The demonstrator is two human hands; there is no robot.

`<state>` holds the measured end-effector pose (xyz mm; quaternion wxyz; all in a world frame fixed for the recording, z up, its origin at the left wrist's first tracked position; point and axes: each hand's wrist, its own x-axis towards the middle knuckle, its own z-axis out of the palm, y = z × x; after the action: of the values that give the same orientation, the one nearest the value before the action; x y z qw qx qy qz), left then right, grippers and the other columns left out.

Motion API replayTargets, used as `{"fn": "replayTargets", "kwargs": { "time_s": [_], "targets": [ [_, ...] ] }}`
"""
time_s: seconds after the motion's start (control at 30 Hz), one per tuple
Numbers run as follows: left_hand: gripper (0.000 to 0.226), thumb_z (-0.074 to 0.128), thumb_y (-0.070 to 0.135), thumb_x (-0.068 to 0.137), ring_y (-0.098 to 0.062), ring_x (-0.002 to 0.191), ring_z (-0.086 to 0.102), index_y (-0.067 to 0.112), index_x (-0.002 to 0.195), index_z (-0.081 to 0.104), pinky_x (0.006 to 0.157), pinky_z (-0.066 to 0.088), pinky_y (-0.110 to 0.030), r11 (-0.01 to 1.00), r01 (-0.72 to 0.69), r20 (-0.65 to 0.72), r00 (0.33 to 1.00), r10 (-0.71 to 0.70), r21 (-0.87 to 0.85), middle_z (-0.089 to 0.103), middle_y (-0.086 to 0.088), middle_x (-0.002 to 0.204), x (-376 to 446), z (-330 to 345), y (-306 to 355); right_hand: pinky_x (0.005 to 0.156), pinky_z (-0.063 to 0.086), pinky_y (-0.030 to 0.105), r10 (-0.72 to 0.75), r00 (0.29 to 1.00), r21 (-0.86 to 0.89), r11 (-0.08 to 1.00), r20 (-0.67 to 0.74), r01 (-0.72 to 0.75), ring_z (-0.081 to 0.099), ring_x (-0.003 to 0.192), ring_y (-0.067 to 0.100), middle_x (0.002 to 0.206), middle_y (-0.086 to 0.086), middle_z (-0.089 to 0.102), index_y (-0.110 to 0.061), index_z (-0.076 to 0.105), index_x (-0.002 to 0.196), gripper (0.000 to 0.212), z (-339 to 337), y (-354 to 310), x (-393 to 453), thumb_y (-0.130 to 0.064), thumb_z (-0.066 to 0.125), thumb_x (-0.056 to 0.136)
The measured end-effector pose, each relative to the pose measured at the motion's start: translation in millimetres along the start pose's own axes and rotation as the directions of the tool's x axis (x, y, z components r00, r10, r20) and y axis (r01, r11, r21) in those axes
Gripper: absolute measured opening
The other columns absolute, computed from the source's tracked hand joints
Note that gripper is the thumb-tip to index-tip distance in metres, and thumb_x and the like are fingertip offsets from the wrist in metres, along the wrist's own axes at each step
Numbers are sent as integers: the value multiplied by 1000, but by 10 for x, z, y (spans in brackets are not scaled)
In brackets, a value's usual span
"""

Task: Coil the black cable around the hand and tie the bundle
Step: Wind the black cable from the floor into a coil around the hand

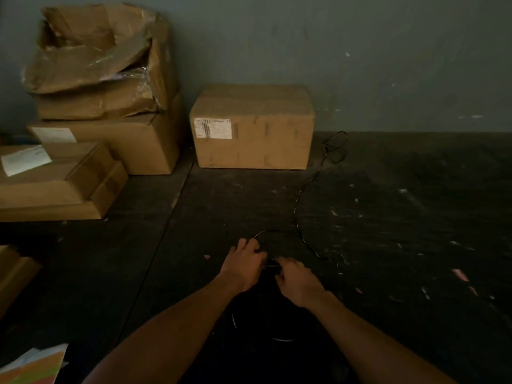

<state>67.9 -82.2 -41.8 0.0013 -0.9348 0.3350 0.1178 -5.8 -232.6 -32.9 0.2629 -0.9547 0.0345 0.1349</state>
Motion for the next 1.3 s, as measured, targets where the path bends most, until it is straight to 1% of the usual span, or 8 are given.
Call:
{"fn": "replayTargets", "kwargs": {
  "time_s": [0.3,0.4,0.6,0.73,0.8,0.97,1.13,1.3],
  "targets": [
    [16,40,31,102,-17,106,58,25,109,53,91,39,-36,982,-167,-243,960,140,-92,64,0,111,-105,-237,-260,79,55,41,-26,985,-9,1000,-168,25,63,86,15,100,1,65,-25,57,108,18,-296,-45,122,-34,44,99],
    [15,41,27,102,-14,105,59,27,109,54,92,42,-35,966,-169,-276,955,111,-195,64,1,111,-177,-357,-374,70,53,33,-27,965,4,1000,-260,29,60,77,8,90,-4,61,-26,55,109,16,-559,-9,78,-34,44,100],
    [17,41,22,104,-8,74,55,20,99,57,70,44,-31,897,-110,-349,936,-52,-428,58,6,86,-407,-588,-545,72,55,44,10,857,109,993,-516,54,63,80,22,85,2,63,-17,59,112,21,-1137,75,-114,-29,47,100],
    [17,40,27,104,-6,52,51,25,95,54,50,42,-30,861,-129,-403,911,-93,-492,51,6,65,-571,-790,-515,89,50,43,5,867,121,991,-499,64,58,100,22,103,6,58,-18,64,110,21,-1361,57,-196,-31,56,95],
    [18,40,29,104,-10,53,50,26,96,55,53,44,-37,853,-164,-438,895,-82,-495,53,3,65,-618,-993,-424,97,45,43,-37,888,115,988,-459,101,50,111,22,115,7,53,-21,65,109,23,-1430,-31,-235,-34,64,89],
    [16,43,25,103,1,68,53,29,97,58,65,35,-20,855,-295,-488,871,57,-427,55,10,74,-702,-1595,-114,76,52,28,-261,906,274,893,-332,358,65,84,3,94,-6,66,-34,60,100,12,-1608,-510,-381,-28,64,91],
    [22,43,27,103,-17,86,61,24,95,63,78,50,-36,788,-310,-487,874,15,-532,64,-5,92,-833,-1953,-10,60,42,24,-335,788,108,888,-516,448,58,70,4,82,-8,64,-29,64,94,11,-1929,-776,-478,-25,54,97],
    [31,34,33,105,2,66,50,28,87,59,68,41,-25,746,-286,-433,902,-4,-602,52,6,77,-981,-2011,-90,56,40,29,-194,647,177,869,-738,463,52,63,15,72,2,58,-14,66,97,14,-2341,-827,-576,-20,53,98]
  ]
}}
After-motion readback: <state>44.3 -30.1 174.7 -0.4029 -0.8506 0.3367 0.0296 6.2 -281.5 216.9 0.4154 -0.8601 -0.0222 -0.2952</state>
